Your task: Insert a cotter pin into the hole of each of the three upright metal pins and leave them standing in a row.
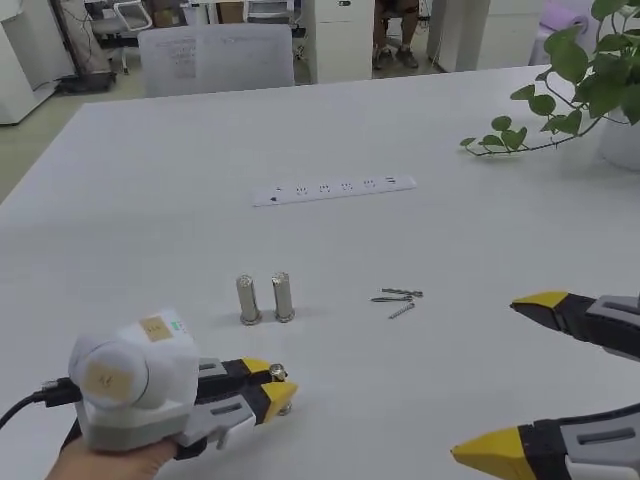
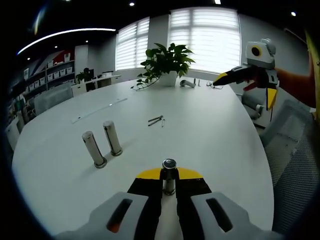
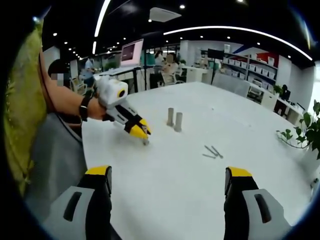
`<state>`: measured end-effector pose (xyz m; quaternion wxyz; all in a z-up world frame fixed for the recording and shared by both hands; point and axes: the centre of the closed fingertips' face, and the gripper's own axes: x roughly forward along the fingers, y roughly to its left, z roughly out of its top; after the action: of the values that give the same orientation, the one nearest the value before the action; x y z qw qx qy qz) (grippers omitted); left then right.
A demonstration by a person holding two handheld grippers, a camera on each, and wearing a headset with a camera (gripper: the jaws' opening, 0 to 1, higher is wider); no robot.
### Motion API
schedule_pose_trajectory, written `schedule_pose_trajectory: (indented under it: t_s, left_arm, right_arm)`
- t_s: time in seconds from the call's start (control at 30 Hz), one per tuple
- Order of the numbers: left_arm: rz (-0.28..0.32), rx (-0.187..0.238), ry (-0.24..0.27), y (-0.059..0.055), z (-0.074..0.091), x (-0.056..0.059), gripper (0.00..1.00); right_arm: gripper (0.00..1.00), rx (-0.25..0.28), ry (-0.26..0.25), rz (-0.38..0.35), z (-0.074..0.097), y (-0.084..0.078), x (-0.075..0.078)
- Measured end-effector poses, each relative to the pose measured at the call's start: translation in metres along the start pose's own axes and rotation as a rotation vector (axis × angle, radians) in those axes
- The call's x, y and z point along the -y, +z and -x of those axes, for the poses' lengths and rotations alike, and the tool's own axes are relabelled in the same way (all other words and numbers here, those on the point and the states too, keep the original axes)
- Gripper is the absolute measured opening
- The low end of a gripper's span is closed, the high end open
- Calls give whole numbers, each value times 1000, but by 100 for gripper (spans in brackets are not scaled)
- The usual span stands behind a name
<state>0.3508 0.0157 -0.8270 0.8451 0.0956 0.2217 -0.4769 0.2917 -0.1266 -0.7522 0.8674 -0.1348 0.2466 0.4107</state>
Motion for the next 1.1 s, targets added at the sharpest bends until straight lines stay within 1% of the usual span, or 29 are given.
schedule_pose_trajectory:
  t_s: [0.33, 0.43, 0.57, 0.63, 0.7, 0.77, 0.8, 0.87, 0.9, 0.93, 1.0, 1.07, 1.1]
  left_arm:
    - [-8, 11, -4, 1, 1, 2, 8]
    - [-10, 15, -7, 3, 1, 3, 11]
    - [-5, 10, -10, 1, 2, 2, 16]
    - [-5, 9, -9, 2, 2, 2, 19]
    - [1, 12, -12, 3, 4, 3, 25]
    - [0, 15, -11, 4, 6, 3, 28]
    - [16, 22, -20, 5, 7, 4, 32]
    - [14, 19, -14, 5, 8, 4, 37]
    - [17, 22, -21, 6, 10, 5, 39]
    - [34, 37, -33, 9, 11, 8, 41]
    - [32, 39, -30, 11, 13, 9, 47]
    - [36, 54, -38, 15, 16, 11, 49]
    - [35, 54, -38, 16, 17, 12, 51]
  right_arm:
    - [95, -3, 0, -1, 1, -1, -1]
    - [95, -2, -1, 0, 1, -1, -1]
    - [95, -1, -1, 0, 1, -1, -1]
    - [95, -1, -1, 0, 1, -1, -1]
    - [95, -2, 0, 2, 1, 0, -1]
    - [95, -2, 2, 3, 0, 0, -1]
    - [95, -4, 3, 4, 0, 0, -1]
    - [95, -3, 5, 6, 0, 1, -2]
    - [95, -2, 5, 7, -1, 2, -2]
    - [95, -2, 6, 9, -1, 3, -2]
    - [95, -1, 8, 10, -1, 4, -2]
    - [95, -3, 9, 12, -1, 4, -1]
    - [95, -3, 9, 13, -1, 4, -1]
